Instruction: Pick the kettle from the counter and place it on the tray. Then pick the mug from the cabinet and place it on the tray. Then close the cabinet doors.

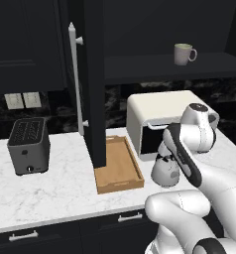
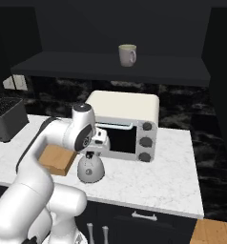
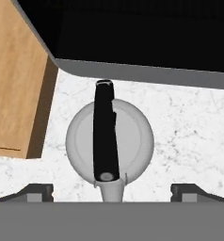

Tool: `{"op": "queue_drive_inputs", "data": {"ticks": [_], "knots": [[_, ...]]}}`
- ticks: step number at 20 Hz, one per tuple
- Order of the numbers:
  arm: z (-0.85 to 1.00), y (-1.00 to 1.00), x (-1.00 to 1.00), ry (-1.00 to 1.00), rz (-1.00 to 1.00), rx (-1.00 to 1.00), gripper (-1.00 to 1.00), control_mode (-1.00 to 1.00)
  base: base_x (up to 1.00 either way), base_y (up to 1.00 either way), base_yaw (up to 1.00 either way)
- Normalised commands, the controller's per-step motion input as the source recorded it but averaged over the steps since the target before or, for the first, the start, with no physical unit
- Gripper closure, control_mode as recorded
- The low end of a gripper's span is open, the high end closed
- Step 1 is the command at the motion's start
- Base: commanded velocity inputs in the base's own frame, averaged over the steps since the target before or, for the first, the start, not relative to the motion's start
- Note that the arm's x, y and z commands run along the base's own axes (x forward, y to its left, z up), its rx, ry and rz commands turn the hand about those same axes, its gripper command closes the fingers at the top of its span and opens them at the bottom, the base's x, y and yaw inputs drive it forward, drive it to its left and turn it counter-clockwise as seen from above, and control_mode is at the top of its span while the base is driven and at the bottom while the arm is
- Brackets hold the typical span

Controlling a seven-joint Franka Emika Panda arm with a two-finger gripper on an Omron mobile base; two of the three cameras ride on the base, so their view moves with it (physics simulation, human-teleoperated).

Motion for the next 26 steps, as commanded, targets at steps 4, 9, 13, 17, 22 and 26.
{"op": "queue_drive_inputs", "data": {"ticks": [4,9,13,17,22,26], "knots": [[-0.44,0.00,0.10,0.00,0.00,0.00,-1.00,-1.00,0.00,0.00,0.00],[-0.31,0.00,0.10,0.00,0.00,0.00,-1.00,-1.00,0.00,0.00,0.00],[-0.27,0.00,0.20,0.00,0.00,0.00,-1.00,-1.00,0.00,0.00,0.00],[-0.10,-0.01,0.26,0.00,0.00,0.05,-1.00,-1.00,0.00,0.00,0.00],[-0.07,0.00,0.09,0.00,0.00,0.02,-1.00,-1.00,0.00,0.00,0.00],[-0.26,0.15,0.00,0.00,0.02,0.00,1.00,-1.00,0.00,0.00,0.00]]}}
